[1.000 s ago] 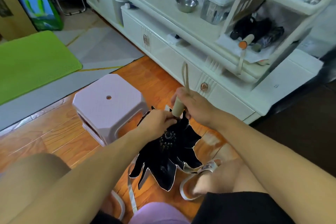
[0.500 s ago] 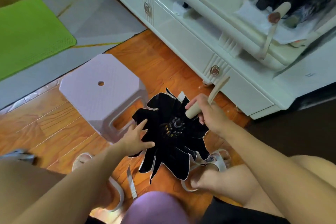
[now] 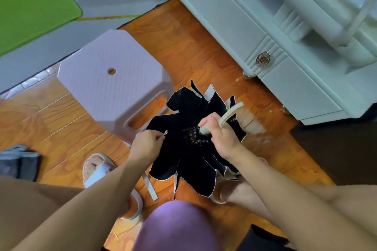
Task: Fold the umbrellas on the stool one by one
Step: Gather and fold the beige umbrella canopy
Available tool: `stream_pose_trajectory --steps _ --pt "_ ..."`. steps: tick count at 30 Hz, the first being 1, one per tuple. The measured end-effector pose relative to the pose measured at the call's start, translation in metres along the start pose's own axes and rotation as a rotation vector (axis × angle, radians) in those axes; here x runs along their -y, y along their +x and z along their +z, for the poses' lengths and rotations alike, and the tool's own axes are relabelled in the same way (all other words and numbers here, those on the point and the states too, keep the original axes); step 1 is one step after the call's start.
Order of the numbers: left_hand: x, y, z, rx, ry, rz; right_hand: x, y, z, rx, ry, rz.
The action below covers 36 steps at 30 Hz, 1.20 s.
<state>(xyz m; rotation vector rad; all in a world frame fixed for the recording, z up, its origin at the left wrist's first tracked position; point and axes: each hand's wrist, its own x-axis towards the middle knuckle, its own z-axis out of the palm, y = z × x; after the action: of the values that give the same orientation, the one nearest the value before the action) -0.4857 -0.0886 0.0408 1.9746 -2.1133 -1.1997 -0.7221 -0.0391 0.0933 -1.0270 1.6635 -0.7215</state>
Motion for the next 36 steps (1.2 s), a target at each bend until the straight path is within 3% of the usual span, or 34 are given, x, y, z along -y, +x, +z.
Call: stream_pose_trajectory --steps 6,8,14,17,20,22,26,31,36 --pt "0.011 -0.006 -0.003 0.019 -0.025 -0.034 -0.006 0.004 0.010 -0.051 0.010 -0.020" --pt "0.015 -0.005 -0.006 0.007 -0.003 -0.029 0.001 0.004 0.019 0.011 -0.024 -0.046" --pt "0.012 -0.009 -0.007 -0.002 0.084 -0.002 0.030 0.018 0.010 -0.012 -0.126 0.052" --pt "0.010 -0.010 -0.006 -0.023 0.141 0.023 0.035 0.021 -0.003 -0.056 -0.330 0.088" --pt "0.009 -0.004 -0.003 -0.052 0.141 0.040 0.046 0.023 -0.011 -0.123 -0.706 0.013" --pt "0.007 -0.002 -0.001 -0.043 0.163 0.066 0.051 0.022 -0.013 -0.067 -0.892 0.010" --pt "-0.008 -0.001 -0.006 -0.010 0.204 0.120 0.047 0.010 -0.015 0.061 -1.128 0.220" --pt "-0.036 0.002 -0.018 0.106 0.331 0.285 0.038 -0.015 -0.038 -0.021 -0.991 0.338" --pt "-0.087 -0.022 -0.041 0.028 0.174 0.329 0.068 -0.054 -0.081 -0.172 -0.900 0.269"
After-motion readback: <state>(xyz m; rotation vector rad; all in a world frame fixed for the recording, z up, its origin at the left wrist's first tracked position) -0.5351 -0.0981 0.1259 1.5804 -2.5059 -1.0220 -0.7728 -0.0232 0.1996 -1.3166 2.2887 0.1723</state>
